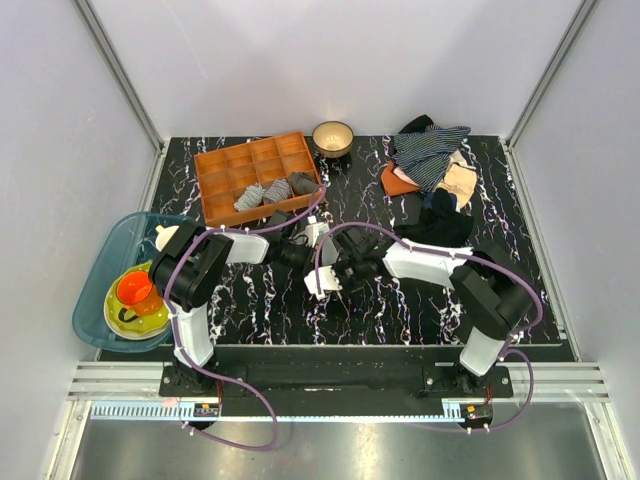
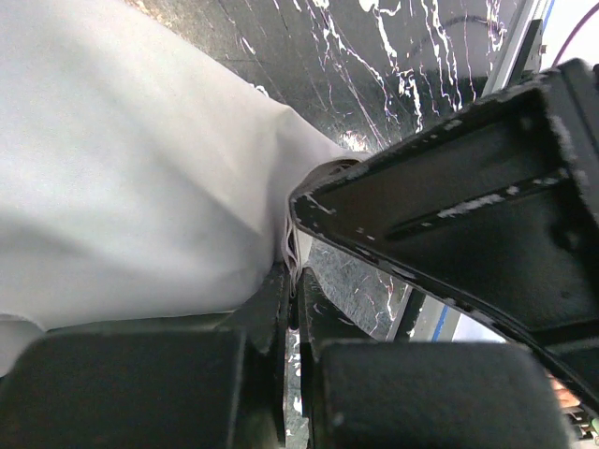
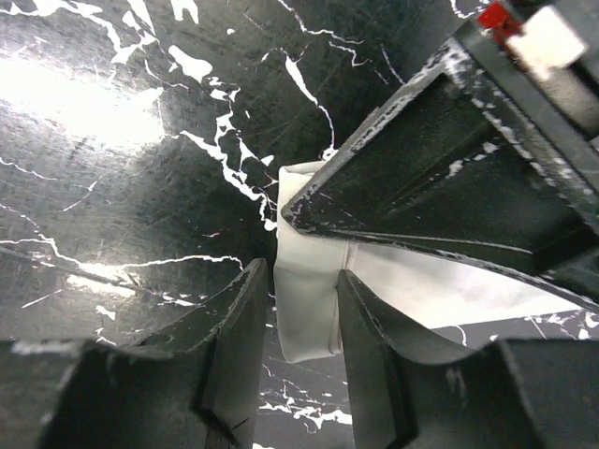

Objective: Roll the underwear
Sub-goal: Roll the underwear to the center of the board.

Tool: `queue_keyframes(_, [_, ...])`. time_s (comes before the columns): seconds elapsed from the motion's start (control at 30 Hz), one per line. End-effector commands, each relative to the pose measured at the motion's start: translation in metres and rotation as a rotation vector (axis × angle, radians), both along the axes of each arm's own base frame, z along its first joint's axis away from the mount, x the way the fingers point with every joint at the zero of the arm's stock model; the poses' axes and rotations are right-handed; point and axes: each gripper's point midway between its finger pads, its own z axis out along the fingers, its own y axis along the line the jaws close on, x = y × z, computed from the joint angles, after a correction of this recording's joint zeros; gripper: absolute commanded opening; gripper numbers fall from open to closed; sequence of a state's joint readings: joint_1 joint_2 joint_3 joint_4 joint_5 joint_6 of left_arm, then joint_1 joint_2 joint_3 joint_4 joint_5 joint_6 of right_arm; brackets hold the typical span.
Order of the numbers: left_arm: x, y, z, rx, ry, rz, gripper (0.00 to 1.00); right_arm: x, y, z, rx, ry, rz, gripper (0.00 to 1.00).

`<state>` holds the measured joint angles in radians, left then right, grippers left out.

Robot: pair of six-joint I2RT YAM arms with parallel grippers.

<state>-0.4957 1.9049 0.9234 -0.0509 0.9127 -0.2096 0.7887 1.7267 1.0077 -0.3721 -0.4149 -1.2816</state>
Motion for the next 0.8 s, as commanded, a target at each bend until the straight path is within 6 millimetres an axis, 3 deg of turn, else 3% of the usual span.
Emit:
queue_keyframes(0.0, [0.013, 0.007, -0.014, 0.05, -0.034, 0.038, 0.0, 0.007, 0.002, -0.01, -0.02, -0.015, -0.019, 0.45])
queue_keyframes(0.13, [0.017, 0.007, -0.009, 0.041, -0.041, 0.055, 0.0, 0.004, -0.001, -0.02, -0.041, 0.008, -0.019, 0.45])
queue_keyframes(0.3, [0.022, 0.006, 0.003, 0.001, -0.053, 0.091, 0.15, 0.001, -0.005, -0.03, -0.072, 0.027, -0.018, 0.4])
queue_keyframes(0.43, [0.027, 0.011, 0.029, -0.045, -0.13, 0.14, 0.28, -0.004, -0.009, -0.038, -0.102, 0.07, -0.016, 0.18])
queue_keyframes(0.57, [0.034, 0.025, 0.048, -0.056, -0.211, 0.234, 0.38, -0.014, -0.011, -0.039, -0.124, 0.126, -0.006, 0.08])
queue_keyframes(0.6, [0.036, 0.027, 0.059, -0.074, -0.252, 0.249, 0.39, -0.016, -0.011, -0.039, -0.126, 0.137, -0.005, 0.07])
queue_keyframes(0.67, [0.035, 0.037, 0.058, -0.05, -0.272, 0.303, 0.41, -0.021, -0.012, -0.037, -0.135, 0.174, 0.0, 0.06])
queue_keyframes(0.7, [0.036, 0.039, 0.07, -0.064, -0.323, 0.325, 0.41, -0.023, -0.012, -0.036, -0.135, 0.192, -0.001, 0.05])
queue_keyframes(0.73, [0.032, 0.048, 0.06, -0.029, -0.33, 0.362, 0.41, -0.027, -0.014, -0.034, -0.145, 0.223, -0.004, 0.05])
queue_keyframes(0.77, [0.035, 0.05, 0.068, -0.048, -0.373, 0.396, 0.42, -0.032, -0.012, -0.03, -0.132, 0.259, 0.004, 0.05])
